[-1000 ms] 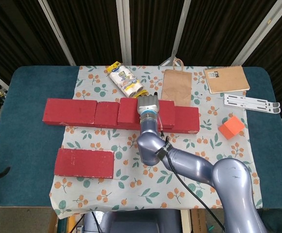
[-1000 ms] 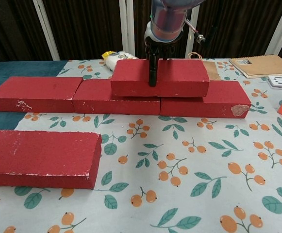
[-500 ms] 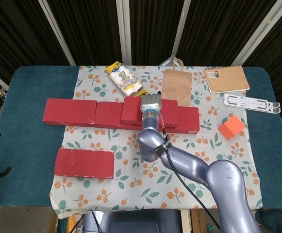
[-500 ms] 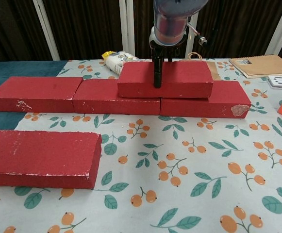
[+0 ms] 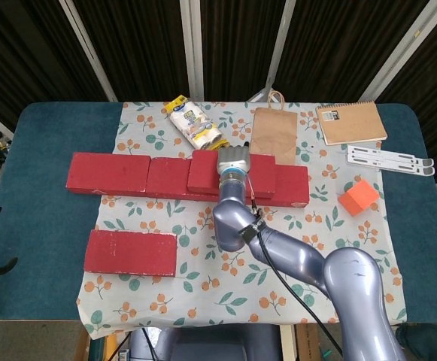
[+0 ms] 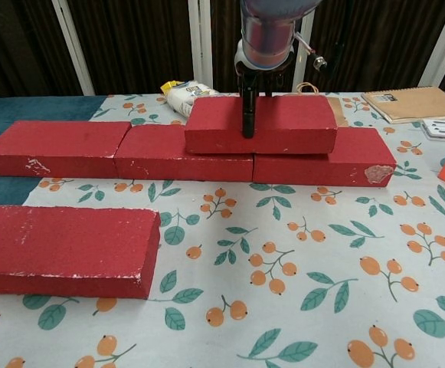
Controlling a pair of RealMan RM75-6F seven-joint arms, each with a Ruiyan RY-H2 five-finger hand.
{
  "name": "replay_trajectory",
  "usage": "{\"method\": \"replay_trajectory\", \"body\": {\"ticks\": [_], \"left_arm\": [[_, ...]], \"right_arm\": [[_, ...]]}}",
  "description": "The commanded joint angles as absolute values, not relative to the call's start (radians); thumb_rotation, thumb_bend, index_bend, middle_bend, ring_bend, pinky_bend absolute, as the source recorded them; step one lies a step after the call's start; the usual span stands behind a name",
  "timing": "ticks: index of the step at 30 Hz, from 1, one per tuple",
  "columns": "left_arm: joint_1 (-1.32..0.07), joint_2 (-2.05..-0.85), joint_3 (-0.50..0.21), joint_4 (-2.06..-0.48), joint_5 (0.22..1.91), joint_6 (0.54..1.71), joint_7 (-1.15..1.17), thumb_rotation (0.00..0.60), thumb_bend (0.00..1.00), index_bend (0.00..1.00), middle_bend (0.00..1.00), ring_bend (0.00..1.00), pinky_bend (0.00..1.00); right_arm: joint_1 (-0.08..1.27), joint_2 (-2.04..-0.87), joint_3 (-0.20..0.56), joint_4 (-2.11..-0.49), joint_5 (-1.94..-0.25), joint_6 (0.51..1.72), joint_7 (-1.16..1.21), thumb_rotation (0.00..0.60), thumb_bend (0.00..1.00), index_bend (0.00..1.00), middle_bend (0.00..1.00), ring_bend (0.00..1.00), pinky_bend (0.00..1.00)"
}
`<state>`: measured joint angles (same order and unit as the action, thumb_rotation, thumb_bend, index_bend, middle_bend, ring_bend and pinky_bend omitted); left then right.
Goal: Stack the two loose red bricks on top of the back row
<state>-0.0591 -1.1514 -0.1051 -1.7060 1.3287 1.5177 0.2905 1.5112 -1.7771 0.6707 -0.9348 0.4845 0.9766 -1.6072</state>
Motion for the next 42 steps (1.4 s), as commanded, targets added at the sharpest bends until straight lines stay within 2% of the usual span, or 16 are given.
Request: {"method": "replay_trajectory", "body": {"ticks": [1, 20, 35, 42], "left_arm": [[-0.059, -1.151, -0.105, -1.706, 1.328, 1.518, 0.291, 0.6, 0.11, 0.12, 0.0, 0.0, 0.12], [-0.062, -1.157, -0.105, -1.705, 1.324, 1.52, 0.308, 0.6, 0.11, 0.12, 0.0, 0.0, 0.12], [-0.064, -1.161, -0.106, -1.704, 1.318, 1.52, 0.316, 0.6, 0.11, 0.12, 0.0, 0.0, 0.12], [-0.065, -1.162, -0.107, -1.703, 1.315, 1.52, 0.319, 0.6, 0.11, 0.12, 0.0, 0.0, 0.12]], "right_arm": [[1.509, -1.778, 0.674, -0.937, 0.484, 0.978, -1.61, 0.6, 0.19, 0.33, 0.26, 0.23, 0.0], [1.481, -1.811, 0.692, -0.899, 0.47, 0.947, -1.626, 0.6, 0.19, 0.33, 0.26, 0.23, 0.0], [1.479, -1.815, 0.723, -0.896, 0.488, 0.96, -1.664, 0.6, 0.19, 0.17, 0.21, 0.15, 0.0], [1.48, -1.819, 0.737, -0.894, 0.496, 0.969, -1.68, 0.6, 0.19, 0.06, 0.15, 0.1, 0.0]]}}
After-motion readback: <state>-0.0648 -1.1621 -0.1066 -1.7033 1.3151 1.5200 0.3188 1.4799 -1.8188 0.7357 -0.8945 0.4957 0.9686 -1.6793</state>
